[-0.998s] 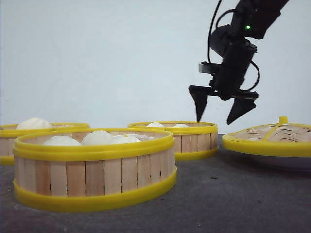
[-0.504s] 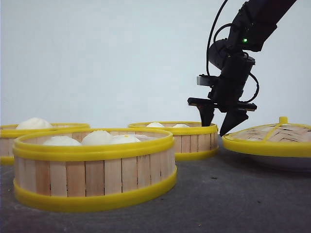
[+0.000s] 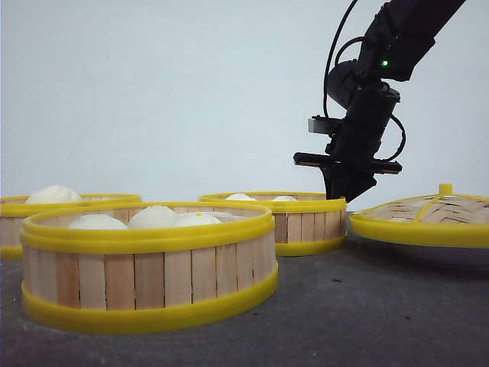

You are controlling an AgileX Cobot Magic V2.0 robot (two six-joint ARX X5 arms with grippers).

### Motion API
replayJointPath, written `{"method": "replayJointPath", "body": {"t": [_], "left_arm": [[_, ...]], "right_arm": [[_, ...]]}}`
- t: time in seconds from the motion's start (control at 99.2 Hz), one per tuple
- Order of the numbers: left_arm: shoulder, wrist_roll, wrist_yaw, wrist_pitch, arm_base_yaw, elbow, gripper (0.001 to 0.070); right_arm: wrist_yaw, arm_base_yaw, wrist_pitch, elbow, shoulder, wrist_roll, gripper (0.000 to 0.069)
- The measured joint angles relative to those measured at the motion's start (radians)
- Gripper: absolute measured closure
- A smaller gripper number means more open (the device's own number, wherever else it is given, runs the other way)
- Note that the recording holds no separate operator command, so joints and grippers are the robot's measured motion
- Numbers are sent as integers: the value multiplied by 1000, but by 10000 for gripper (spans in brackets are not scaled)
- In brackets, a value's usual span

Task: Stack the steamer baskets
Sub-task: 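Lower the right gripper to the rim of the two-bun basket, then pinch the basket rim with the right gripper and lift it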

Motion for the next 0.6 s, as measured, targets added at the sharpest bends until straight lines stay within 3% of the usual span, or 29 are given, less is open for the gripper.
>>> {"method": "replayJointPath", "body": {"t": [0.171,0.373,0.595], "left_arm": [[0,0,0,0,0,0,190],[0,0,0,0,0,0,190],[0,0,0,0,0,0,190]], "right_arm": [[-1,-2,-26,38,8,-1,665],[-2,-8,-127,201,11,-14,665],[-43,-7,-311,356,6,-39,665]]}}
